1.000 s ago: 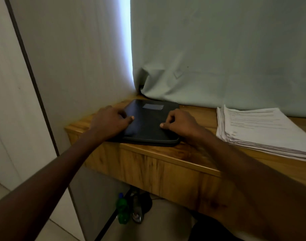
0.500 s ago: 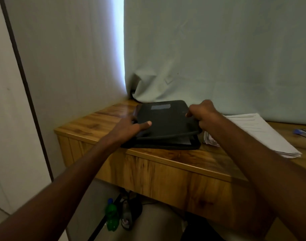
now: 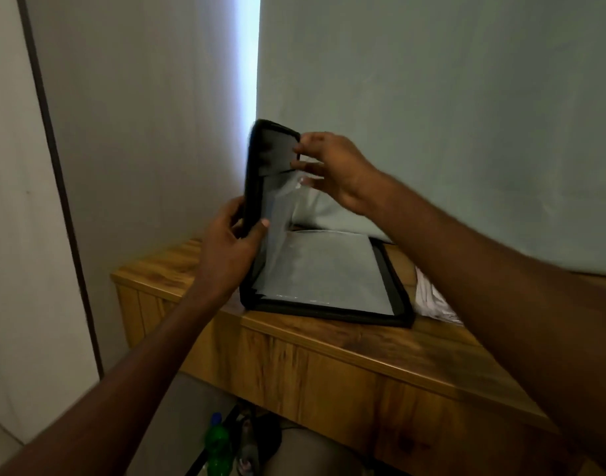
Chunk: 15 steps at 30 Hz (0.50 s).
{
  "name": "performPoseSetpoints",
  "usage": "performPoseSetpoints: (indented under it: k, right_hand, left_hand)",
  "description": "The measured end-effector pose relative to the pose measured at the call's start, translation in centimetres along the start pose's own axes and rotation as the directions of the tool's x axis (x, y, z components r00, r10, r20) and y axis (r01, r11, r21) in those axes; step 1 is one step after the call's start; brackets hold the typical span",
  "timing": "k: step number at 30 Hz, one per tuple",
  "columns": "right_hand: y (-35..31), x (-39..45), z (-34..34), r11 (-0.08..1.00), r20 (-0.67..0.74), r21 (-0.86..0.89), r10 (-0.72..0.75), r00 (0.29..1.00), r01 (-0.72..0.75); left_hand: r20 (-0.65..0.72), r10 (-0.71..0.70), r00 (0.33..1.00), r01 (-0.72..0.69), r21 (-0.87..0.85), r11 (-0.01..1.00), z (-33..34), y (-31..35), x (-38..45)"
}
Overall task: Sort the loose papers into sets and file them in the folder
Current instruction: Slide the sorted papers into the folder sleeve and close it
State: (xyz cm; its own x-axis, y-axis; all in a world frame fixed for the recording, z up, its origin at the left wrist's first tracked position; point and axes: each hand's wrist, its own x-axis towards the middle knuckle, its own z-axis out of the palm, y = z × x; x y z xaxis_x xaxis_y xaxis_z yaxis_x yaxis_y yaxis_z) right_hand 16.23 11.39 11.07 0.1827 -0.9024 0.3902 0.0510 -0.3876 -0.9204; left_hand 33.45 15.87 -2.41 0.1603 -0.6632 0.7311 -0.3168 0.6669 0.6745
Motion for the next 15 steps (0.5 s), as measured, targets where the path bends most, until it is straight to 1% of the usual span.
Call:
performPoseSetpoints:
  k: [1, 3, 5, 7, 9, 12, 14, 15]
  right_hand:
    - [1.8, 0.4, 0.4, 0.995, -0.017, -0.096, -0.013, 1.0, 0.011]
    - [5.9, 0.6, 0.4, 0.956, -0.029, -0.293, -0.033, 0.999, 0.024]
    - [10.3, -0.1, -0.2, 0.867, 0.025, -0.497, -0.035, 0.999, 0.042]
    - [13.0, -1.4, -0.8, 0.794, 0.091, -0.605, -0.016, 0.996, 0.068]
    - [14.1, -2.5, -1.0, 0.78, 0.115, -0.62, -0.012, 0.993, 0.081]
    - [14.4, -2.9, 0.1, 0.827, 0.157, -0.557, 0.018, 0.987, 0.073]
    - [13.9, -3.0, 2.2, 0.857, 0.222, -0.505, 0.011, 0.975, 0.105]
    - [13.7, -3.0, 3.4, 0.874, 0.244, -0.472, 0.003, 0.97, 0.116]
  left_hand:
    - [-0.079, 0.004, 0.997, -0.003, 0.014, 1.0, -0.1, 0.0, -0.4]
    - [-0.18, -0.058, 0.982, 0.053, -0.029, 0.998, -0.4, -0.6, -1.0]
    - [-0.259, -0.138, 0.956, 0.117, -0.097, 0.988, -1.1, -1.5, -1.2]
    - [-0.323, -0.225, 0.919, 0.182, -0.157, 0.971, -1.8, -1.9, -0.8]
    - [-0.341, -0.303, 0.89, 0.256, -0.176, 0.95, -2.3, -2.8, -0.4]
    - [-0.369, -0.399, 0.839, 0.372, -0.145, 0.917, -2.8, -4.6, -0.3]
    - [-0.433, -0.444, 0.785, 0.437, -0.122, 0.891, -3.1, -4.9, -0.3]
    - [-0.471, -0.444, 0.763, 0.469, -0.07, 0.88, -3.3, -4.9, -0.3]
